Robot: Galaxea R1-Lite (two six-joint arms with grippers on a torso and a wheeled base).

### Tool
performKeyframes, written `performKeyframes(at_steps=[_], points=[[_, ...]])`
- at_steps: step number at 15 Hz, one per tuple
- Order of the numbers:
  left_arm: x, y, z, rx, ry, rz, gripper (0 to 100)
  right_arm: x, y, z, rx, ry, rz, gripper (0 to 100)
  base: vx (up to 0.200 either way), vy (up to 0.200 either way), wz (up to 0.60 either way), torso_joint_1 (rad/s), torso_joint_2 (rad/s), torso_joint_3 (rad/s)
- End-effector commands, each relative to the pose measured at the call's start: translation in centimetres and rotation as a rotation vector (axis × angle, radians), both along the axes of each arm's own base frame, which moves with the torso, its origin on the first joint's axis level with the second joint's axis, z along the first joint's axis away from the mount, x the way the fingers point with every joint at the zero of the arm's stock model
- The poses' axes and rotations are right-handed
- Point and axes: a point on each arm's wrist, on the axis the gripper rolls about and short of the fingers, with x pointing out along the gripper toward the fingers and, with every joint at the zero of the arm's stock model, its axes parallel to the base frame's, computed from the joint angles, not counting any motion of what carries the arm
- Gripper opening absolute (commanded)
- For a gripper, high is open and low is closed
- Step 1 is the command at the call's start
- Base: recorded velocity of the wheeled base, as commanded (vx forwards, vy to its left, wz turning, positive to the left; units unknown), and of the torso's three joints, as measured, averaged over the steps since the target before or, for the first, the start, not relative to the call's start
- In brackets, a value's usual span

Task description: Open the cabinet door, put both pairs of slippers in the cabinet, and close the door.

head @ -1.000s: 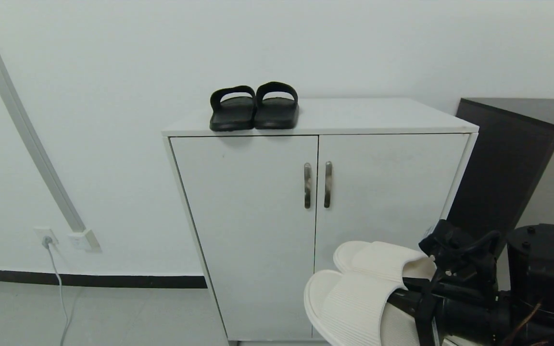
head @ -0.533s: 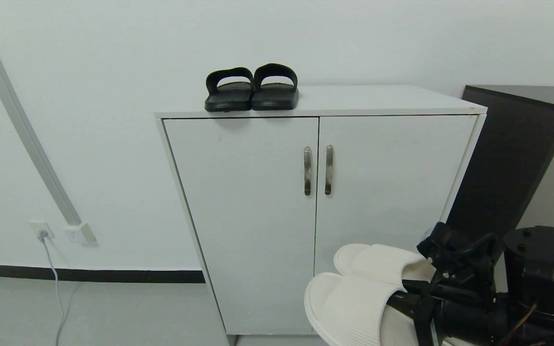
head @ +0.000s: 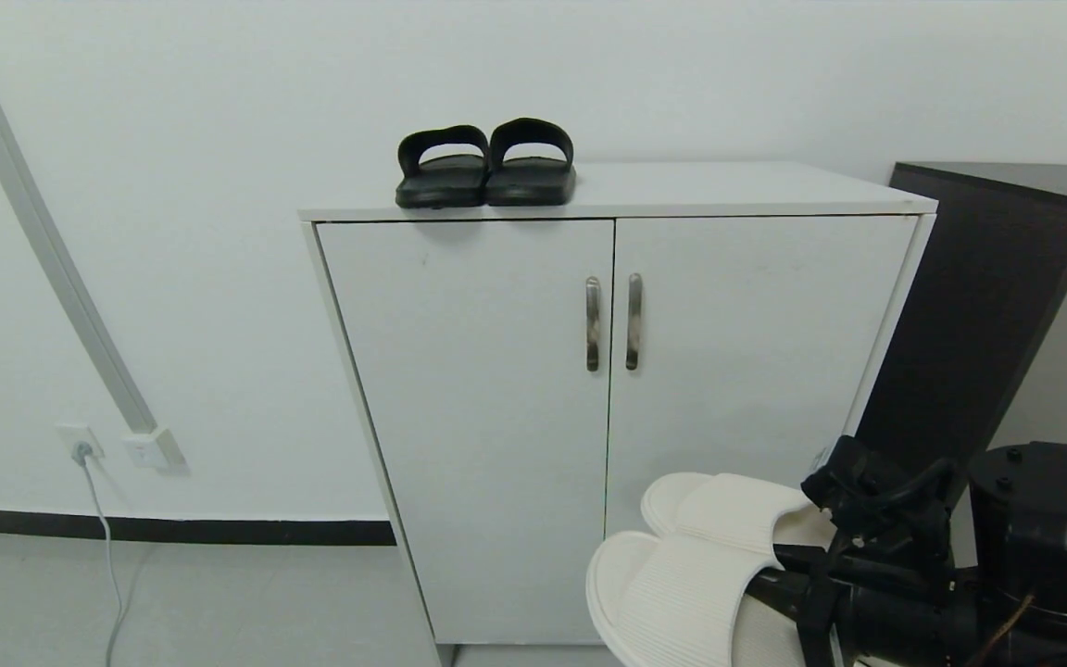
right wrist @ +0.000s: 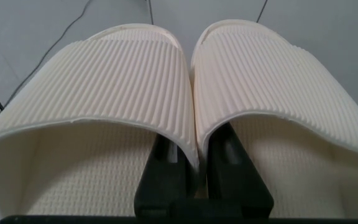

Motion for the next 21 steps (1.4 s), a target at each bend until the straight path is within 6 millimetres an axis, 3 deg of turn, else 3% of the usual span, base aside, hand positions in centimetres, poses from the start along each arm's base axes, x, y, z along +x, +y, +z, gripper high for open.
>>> performKeyframes(at_steps=[1,4,6,7,10,13,17,21], points=[[4.0,-0.4,4.7,-0.004,0.091,-0.165,100,0.0,0.0,0.0,-0.002,0.0,0.003,0,0.0,0.0,0.0,0.0,0.0,0.0],[8.4,-0.8,8.0,-0.012,0.11,-0.315,100,-0.2,0.1,0.1,0.005,-0.006,0.009,0,0.0,0.0,0.0,0.0,0.0,0.0],[10.6,-0.9,8.6,-0.017,0.123,-0.359,100,-0.1,0.2,0.1,0.015,-0.015,0.008,0,0.0,0.0,0.0,0.0,0.0,0.0],[13.1,-1.3,9.2,-0.017,0.123,-0.419,100,-0.1,0.2,0.1,0.021,-0.022,0.008,0,0.0,0.0,0.0,0.0,0.0,0.0],[16.7,-3.6,10.9,-0.01,0.079,-0.554,100,0.0,0.3,0.0,0.018,-0.014,0.009,0,0.0,0.0,0.0,0.0,0.0,0.0],[17.9,-6.7,12.2,-0.003,0.069,-0.68,100,0.1,0.4,-0.2,0.015,-0.006,0.008,0,0.0,0.0,0.0,0.0,0.0,0.0],[20.6,-12.8,12.2,0.014,0.122,-0.844,100,0.2,0.5,-0.5,0.007,0.001,0.006,0,0.0,0.0,0.0,0.0,0.0,0.0],[21.3,-17.4,13.4,-0.032,0.135,-0.976,100,0.4,0.5,-0.7,0.0,0.009,0.002,0,0.0,0.0,0.0,0.0,0.0,0.0]])
